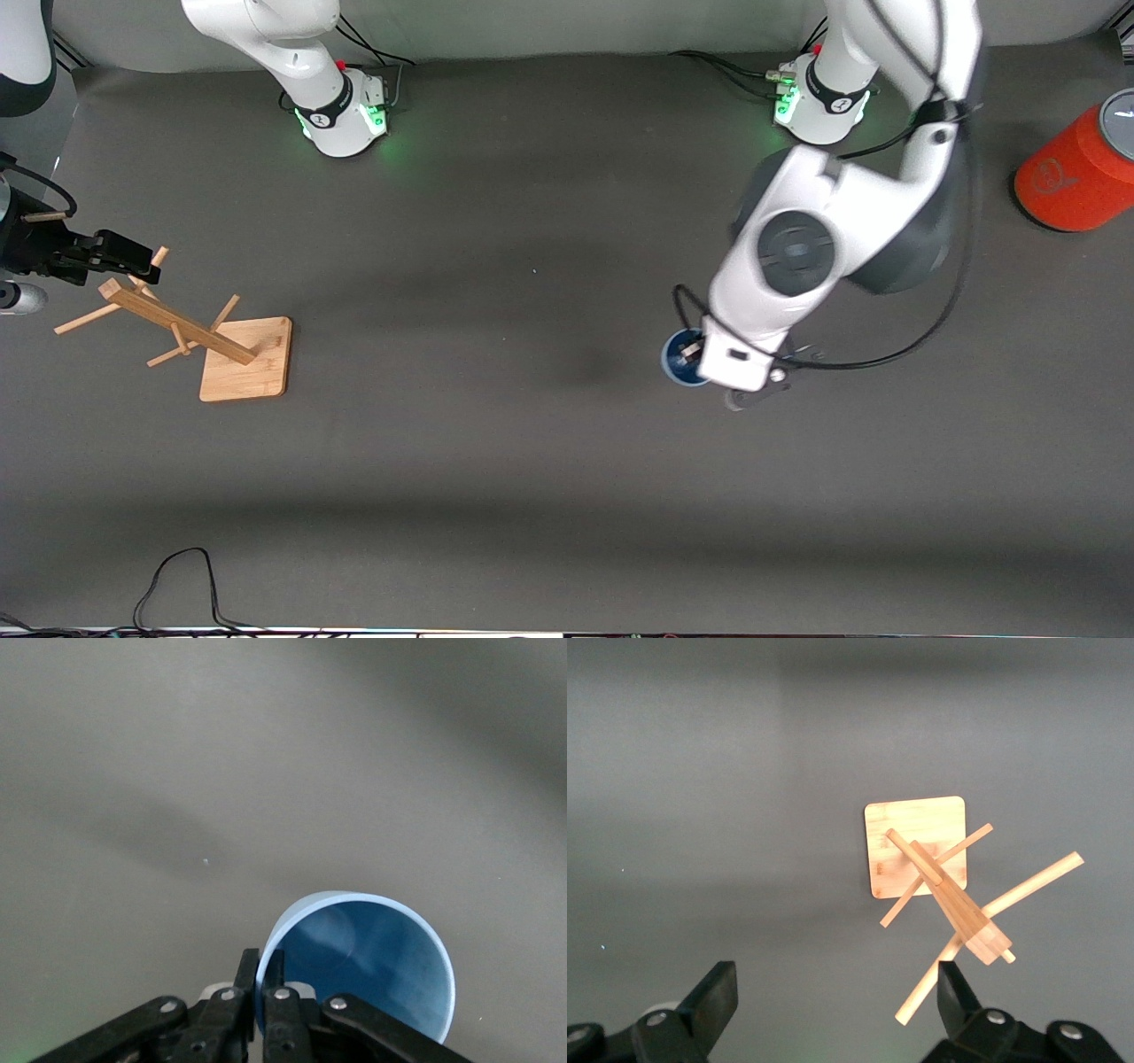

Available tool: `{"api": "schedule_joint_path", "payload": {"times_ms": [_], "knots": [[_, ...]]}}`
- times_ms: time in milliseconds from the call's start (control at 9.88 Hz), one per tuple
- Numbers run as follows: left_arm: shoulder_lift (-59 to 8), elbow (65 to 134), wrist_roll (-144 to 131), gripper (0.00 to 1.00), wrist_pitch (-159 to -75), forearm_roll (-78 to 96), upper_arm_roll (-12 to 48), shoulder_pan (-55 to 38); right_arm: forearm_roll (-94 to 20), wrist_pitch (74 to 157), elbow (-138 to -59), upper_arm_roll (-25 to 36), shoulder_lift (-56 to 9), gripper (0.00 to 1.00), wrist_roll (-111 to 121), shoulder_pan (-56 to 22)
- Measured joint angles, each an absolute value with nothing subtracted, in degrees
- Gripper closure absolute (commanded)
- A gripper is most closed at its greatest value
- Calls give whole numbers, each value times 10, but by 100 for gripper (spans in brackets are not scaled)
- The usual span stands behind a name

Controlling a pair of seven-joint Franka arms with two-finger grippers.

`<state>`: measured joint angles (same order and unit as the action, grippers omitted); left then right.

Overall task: Rotate and upright cup with both arms
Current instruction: 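Rotate the blue cup upright with the left gripper, then set the cup down upright and open the left gripper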

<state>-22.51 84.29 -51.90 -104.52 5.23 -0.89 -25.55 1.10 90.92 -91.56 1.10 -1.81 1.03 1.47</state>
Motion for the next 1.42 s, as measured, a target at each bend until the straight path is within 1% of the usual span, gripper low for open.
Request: {"api": "schedule_joint_path", "payload": {"times_ms": [202, 405, 506, 607, 810, 1012, 1113, 1417], "knots": [[-136, 981, -507, 100, -1140, 78, -9, -228, 19, 910, -916, 0, -18, 0, 10, 23], [-55, 1139, -539, 100, -1276, 99, 0, -233, 20, 910, -916, -2, -18, 0, 13, 23], [-33, 1191, -590, 100, -1325, 101, 9, -252, 20, 910, -915, -3, -18, 0, 17, 23], [-29, 1215, -650, 100, -1359, 100, 14, -285, 20, 910, -915, -3, -18, 0, 19, 23], [-47, 1231, -777, 100, -1418, 73, 18, -360, 20, 911, -915, -3, -17, 0, 19, 23], [-100, 1233, -947, 100, -1466, -45, 19, -416, 20, 911, -915, -3, -17, 0, 11, 23], [-140, 1231, -1024, 100, -1484, -98, 19, -439, 20, 911, -915, -3, -16, 0, 2, 23], [-202, 1207, -1052, 100, -1490, -113, 19, -467, 20, 911, -915, -2, -15, 0, -1, 23]]}}
